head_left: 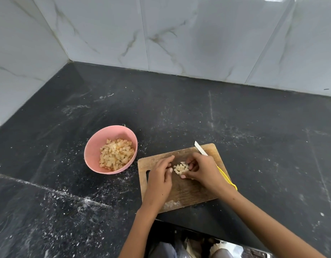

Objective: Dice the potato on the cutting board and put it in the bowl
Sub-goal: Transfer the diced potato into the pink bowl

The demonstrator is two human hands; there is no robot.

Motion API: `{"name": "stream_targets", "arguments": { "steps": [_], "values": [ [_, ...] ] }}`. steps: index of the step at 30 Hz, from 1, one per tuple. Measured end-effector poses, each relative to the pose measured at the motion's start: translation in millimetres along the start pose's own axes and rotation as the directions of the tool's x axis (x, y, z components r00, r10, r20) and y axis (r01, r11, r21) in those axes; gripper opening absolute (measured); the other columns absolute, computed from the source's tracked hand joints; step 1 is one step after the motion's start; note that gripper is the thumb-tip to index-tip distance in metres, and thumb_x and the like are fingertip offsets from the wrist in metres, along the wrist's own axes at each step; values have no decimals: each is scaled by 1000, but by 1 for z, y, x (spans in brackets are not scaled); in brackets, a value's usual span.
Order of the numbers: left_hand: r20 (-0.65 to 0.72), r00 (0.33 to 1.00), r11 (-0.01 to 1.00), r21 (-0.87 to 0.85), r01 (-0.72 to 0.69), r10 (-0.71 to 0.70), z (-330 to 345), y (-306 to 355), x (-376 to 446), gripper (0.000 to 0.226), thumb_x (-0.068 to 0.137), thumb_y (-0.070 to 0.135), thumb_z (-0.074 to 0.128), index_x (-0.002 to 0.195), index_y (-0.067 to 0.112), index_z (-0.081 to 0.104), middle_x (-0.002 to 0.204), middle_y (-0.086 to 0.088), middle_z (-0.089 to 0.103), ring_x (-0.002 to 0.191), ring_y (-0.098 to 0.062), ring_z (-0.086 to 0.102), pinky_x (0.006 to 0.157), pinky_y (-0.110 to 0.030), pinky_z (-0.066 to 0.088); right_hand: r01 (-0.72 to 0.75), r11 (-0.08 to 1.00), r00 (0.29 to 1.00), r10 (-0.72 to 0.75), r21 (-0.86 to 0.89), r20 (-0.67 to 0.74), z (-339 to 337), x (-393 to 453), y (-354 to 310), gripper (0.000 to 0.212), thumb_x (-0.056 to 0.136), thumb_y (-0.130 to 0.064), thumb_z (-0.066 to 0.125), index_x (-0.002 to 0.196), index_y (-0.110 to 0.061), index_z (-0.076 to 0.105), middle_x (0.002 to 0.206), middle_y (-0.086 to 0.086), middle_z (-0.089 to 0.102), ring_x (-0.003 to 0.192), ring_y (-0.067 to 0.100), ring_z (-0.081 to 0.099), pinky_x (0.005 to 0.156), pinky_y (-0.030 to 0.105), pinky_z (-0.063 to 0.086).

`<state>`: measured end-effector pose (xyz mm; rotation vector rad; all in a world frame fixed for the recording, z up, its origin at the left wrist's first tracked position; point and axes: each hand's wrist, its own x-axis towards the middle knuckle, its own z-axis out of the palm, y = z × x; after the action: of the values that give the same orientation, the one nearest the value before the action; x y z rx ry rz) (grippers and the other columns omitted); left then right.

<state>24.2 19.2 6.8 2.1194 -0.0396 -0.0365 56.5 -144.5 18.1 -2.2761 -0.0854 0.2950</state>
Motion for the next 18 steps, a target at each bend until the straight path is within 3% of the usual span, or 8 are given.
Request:
{"name": "stream_targets", "arguments": {
  "steps": [2,4,7,9,10,12,15,18],
  "values": [
    [-60,998,1000,-27,-13,12,-2,-1,-6,39,97,2,50,130,21,57,123,13,59,113,5,53,94,-6,38,66,996,995,-61,52,-85,1,-5,9,33,64,-11,87,88,-14,64,80,-6,62,72,5,60,69,20,51],
    [-116,993,998,-57,-22,15,-5,-1,-11,39,97,3,50,128,25,58,121,16,59,114,5,53,95,-7,39,179,984,975,-180,-14,-128,2,-14,19,37,70,-17,83,102,-17,64,106,-8,61,96,3,59,87,22,49],
    [-172,985,993,-113,-11,-9,-9,-1,-16,39,97,2,50,122,32,56,118,17,59,111,8,54,91,-4,38,264,943,963,-247,-203,104,17,-20,21,72,86,-47,60,146,-19,31,153,-13,19,142,1,14,118,23,12],
    [-182,983,992,-126,-13,-10,-10,-2,-18,39,97,1,50,120,32,56,118,16,60,111,7,54,91,-6,39,341,879,938,-297,-334,176,32,-16,18,72,92,-53,33,152,-21,9,155,-11,-5,143,3,-11,119,29,-2],
    [-185,983,991,-130,-10,-15,-10,-2,-18,39,96,1,50,120,31,56,118,16,60,111,7,55,92,-7,40,379,849,925,-333,-369,183,37,-14,17,64,95,-48,26,151,-23,9,155,-9,-6,144,7,-13,119,31,-4],
    [-199,980,991,-133,2,-28,-12,-3,-18,39,96,-1,51,119,30,58,117,16,61,110,6,56,92,-9,41,456,805,890,-413,-379,193,39,-13,20,50,100,-29,33,149,-24,26,158,-1,9,146,17,-2,117,33,3],
    [-196,980,993,-114,20,-42,-16,-6,-17,40,95,-1,52,118,31,59,114,17,62,104,7,58,89,-7,42,489,767,871,-458,-416,178,30,-22,32,46,95,-11,49,140,-22,47,150,1,36,142,17,26,109,26,32],
    [-136,990,999,-37,14,-19,-16,-8,-14,39,94,0,55,120,27,62,117,18,60,109,5,57,95,-13,44,470,727,870,-478,-501,121,20,-25,28,40,82,-7,68,120,-15,62,127,5,57,121,22,54,80,28,57]
  ]
}}
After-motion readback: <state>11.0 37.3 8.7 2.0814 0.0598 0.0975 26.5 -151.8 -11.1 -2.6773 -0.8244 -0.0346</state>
